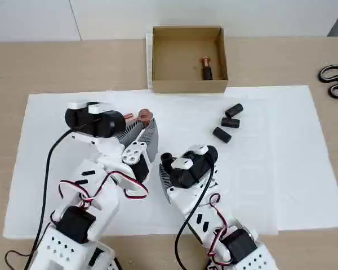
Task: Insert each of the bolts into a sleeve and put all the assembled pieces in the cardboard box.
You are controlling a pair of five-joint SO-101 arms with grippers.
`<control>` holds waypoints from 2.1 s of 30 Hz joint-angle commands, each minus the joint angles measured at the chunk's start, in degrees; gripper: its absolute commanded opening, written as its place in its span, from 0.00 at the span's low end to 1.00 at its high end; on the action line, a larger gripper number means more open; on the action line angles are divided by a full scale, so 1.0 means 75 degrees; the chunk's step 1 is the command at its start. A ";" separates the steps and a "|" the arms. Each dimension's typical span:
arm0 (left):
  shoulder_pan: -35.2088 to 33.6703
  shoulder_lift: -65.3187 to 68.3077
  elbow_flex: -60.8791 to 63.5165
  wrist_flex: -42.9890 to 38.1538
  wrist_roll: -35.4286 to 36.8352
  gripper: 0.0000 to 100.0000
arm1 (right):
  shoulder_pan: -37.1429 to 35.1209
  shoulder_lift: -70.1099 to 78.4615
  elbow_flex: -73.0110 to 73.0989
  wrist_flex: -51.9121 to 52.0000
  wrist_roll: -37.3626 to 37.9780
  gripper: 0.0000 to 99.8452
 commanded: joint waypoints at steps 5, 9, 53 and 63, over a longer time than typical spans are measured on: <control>0.0070 -0.0082 0.0018 -0.0164 0.0023 0.01 | -0.0275 -0.0029 0.0164 -0.0944 -0.0047 0.00; 0.0293 -0.0117 0.0311 -0.0094 0.0012 0.01 | -0.0346 -0.0018 0.0164 -0.1014 -0.0047 0.00; 0.0246 -0.0152 0.0229 0.1629 0.0000 0.01 | -0.0522 -0.0018 0.0164 -0.0967 -0.0023 0.00; 0.0305 -0.0152 0.0275 0.2004 -0.0551 0.01 | -0.0510 -0.0018 0.0164 -0.0967 -0.0023 0.00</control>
